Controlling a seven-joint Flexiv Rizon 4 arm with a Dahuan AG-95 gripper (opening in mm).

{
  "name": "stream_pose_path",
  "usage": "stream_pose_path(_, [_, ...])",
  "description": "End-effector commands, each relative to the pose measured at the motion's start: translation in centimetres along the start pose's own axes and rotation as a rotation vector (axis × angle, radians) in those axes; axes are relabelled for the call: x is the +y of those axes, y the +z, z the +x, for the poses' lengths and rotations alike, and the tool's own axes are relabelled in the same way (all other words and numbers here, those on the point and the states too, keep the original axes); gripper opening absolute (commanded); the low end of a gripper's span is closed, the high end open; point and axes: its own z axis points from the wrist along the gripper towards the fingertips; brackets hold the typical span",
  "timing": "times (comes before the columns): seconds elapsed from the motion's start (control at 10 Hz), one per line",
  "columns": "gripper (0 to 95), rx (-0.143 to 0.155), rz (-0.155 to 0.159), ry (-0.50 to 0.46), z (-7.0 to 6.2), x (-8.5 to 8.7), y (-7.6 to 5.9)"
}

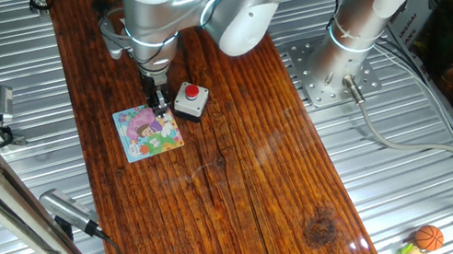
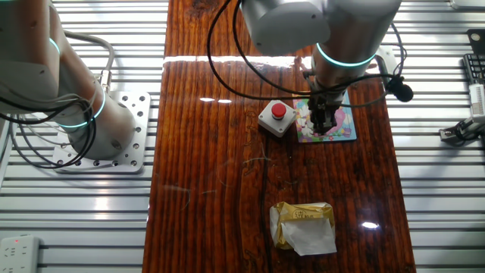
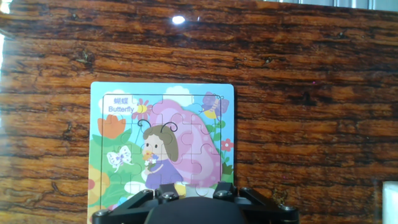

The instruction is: Assemble one piece of a puzzle

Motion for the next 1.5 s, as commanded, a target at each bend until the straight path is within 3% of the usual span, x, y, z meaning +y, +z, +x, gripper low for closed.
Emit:
stream_pose_path(0.1, [0.0, 0.0, -0.002, -0.003, 0.0, 0.0, 0.2])
stream_pose_path(1.5, [0.0, -0.012, -0.005, -0.002, 0.4, -0.1, 1.4])
